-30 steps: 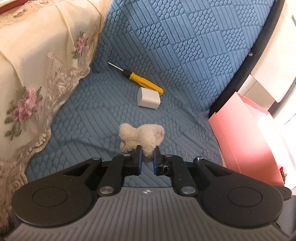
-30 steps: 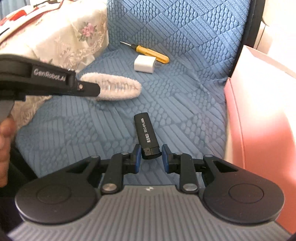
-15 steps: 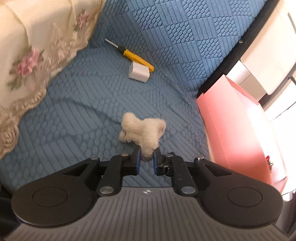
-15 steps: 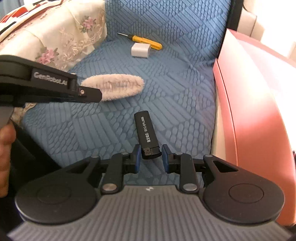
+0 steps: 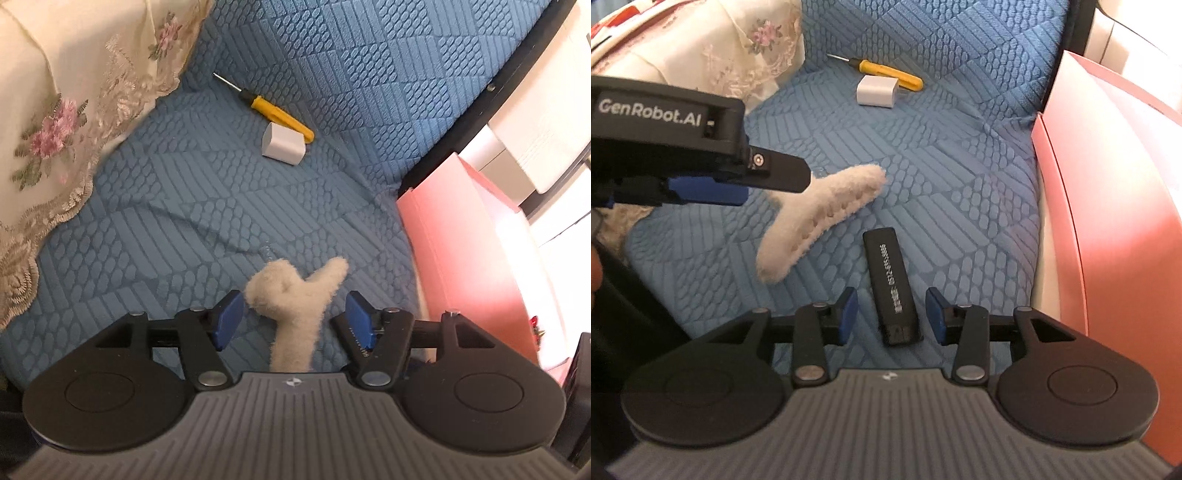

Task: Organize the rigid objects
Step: 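Lift the brush with the left tool while the right tool lifts the USB stick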

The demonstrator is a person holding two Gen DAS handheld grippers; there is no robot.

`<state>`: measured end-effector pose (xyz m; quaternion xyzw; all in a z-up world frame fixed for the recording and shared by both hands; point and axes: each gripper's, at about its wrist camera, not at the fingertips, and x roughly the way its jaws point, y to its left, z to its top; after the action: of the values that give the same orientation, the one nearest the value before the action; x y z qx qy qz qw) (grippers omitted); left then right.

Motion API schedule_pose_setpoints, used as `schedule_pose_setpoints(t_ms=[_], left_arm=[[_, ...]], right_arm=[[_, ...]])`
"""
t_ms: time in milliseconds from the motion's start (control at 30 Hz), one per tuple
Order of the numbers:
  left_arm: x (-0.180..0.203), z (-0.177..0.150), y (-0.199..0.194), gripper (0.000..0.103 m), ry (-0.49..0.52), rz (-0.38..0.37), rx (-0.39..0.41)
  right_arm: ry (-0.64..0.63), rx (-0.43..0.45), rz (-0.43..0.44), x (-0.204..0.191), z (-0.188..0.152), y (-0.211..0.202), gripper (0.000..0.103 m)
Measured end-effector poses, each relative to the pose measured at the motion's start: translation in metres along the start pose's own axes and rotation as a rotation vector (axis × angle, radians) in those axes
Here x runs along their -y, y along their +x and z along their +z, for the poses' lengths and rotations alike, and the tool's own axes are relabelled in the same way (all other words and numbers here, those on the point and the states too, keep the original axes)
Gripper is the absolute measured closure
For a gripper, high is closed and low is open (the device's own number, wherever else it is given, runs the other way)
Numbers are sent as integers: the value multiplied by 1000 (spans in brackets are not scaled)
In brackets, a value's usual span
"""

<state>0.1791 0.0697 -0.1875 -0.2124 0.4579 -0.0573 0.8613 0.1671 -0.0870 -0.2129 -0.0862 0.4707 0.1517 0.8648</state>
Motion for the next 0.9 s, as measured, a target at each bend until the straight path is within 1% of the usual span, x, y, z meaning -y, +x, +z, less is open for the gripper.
schedule_pose_setpoints(t_ms=[67,133,233,333,367,400,533,633,733,900], left_arm=[[-1,1,3,36,11,11,-5],[-1,2,5,36,20,7,-10],[1,2,5,36,46,5,-2],[6,-1,6,36,83,20,-3],[7,-1,7,36,90,20,-4],[8,-2,7,36,96,19,-5],[10,-3,9,36,120,32,-5],[11,-3,9,36,132,35,4],[11,-2,8,36,150,42,18],[14,-3,13,36,179,45,9]], right_arm=[[-13,13,-13,-1,3,3,60],[-9,25,-12,-1,6,5,60],[39,23,9,5,9,10,61],[45,31,11,5,9,11,65],[36,32,13,4,9,11,72],[29,31,20,3,9,11,75],[-42,36,2,-8,7,9,75],[-29,39,-1,-5,8,7,75],[-37,38,-58,-2,7,5,75],[5,31,-70,8,2,1,75]])
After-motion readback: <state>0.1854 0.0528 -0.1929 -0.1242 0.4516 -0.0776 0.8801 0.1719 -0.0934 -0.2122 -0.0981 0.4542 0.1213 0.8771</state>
